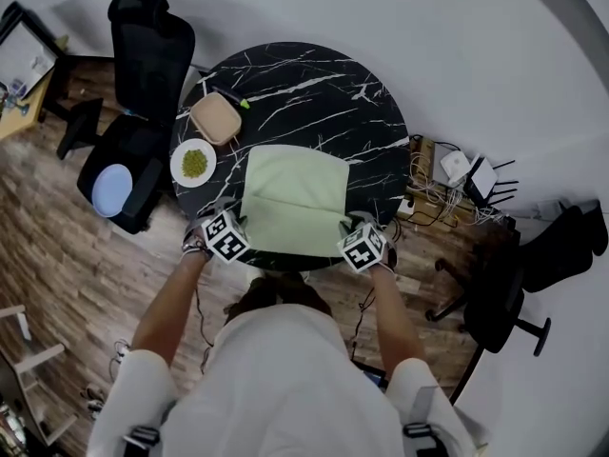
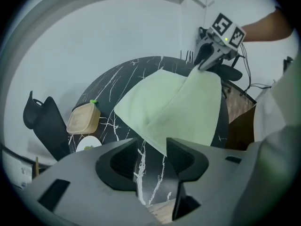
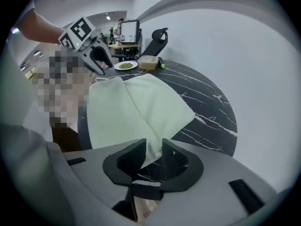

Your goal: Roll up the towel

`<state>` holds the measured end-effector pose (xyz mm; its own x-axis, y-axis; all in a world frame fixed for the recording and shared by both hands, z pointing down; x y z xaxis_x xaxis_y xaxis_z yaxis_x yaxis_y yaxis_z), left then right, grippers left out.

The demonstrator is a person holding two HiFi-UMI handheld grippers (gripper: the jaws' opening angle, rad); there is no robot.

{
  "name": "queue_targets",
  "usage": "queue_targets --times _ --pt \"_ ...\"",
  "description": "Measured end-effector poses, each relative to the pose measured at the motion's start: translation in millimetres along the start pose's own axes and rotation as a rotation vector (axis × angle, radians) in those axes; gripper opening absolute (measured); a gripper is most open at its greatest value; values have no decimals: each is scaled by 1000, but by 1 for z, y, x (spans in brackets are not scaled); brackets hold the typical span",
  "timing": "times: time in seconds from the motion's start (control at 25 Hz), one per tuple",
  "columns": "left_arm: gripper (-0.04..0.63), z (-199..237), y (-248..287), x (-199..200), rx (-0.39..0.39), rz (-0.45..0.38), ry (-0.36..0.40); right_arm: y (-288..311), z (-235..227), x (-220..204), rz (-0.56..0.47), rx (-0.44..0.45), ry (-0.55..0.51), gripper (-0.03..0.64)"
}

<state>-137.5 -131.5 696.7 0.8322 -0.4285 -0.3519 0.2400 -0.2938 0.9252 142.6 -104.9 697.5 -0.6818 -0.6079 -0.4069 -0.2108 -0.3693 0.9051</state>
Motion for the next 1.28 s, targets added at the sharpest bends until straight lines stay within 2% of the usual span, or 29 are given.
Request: queue_targets --times 0.12,0.2,0.28,0.44,0.68,0.92,1.12,1.24,1.28 --pt "169 -9 -6 -13 -8 4 -2 -16 -8 -6 -58 -86 17 117" --pt "169 -19 -9 -22 -18 2 9 -28 -2 -6 -98 -105 1 123" --pt "169 -36 -11 -25 -45 -15 45 -35 17 -11 -109 -71 -59 123" --pt "169 -72 -6 -23 -127 -40 163 -32 75 -30 -80 43 -216 129" --pt "210 -93 5 -31 -184 9 236 -16 114 -44 -32 148 -265 137" --pt "222 -104 7 -42 -206 26 244 -9 116 -53 7 163 -278 141" --pt "219 -96 24 -55 -185 112 226 15 102 -62 58 145 -300 140" --pt "194 -95 27 -58 -166 117 208 23 95 -61 73 121 -317 102" --pt "161 -93 27 -58 -148 111 199 25 93 -61 75 112 -322 93"
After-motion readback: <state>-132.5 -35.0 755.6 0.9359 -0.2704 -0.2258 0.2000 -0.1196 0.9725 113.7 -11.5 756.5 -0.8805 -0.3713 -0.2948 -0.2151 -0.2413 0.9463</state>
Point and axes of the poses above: the fingertips, and each gripper's own axes: y forward along the fingers, z to its left, x out of its top, the point moved 2 cm from there along -y, backward along the fingers
